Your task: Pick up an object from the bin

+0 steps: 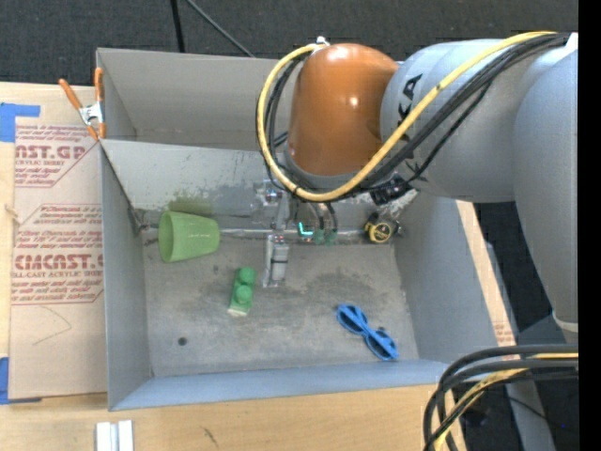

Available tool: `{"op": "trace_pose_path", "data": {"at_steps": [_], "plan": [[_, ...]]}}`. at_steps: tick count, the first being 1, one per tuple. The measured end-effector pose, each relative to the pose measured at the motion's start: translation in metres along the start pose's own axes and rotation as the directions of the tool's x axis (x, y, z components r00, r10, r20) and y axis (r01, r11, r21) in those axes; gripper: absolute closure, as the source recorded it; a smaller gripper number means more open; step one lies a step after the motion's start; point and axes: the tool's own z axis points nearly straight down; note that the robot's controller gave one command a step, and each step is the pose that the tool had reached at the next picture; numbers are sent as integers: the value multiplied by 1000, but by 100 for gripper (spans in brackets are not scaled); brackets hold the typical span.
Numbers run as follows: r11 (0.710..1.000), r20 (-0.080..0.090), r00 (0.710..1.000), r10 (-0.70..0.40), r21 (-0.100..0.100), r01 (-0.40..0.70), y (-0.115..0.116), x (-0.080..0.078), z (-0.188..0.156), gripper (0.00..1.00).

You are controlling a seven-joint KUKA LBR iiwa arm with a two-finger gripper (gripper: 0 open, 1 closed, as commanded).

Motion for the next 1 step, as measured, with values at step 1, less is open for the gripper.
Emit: {"op": "trace_pose_path", "data": {"at_steps": [1], "plan": [[968,3,968,-251,2,251,-19,28,119,0]]}}
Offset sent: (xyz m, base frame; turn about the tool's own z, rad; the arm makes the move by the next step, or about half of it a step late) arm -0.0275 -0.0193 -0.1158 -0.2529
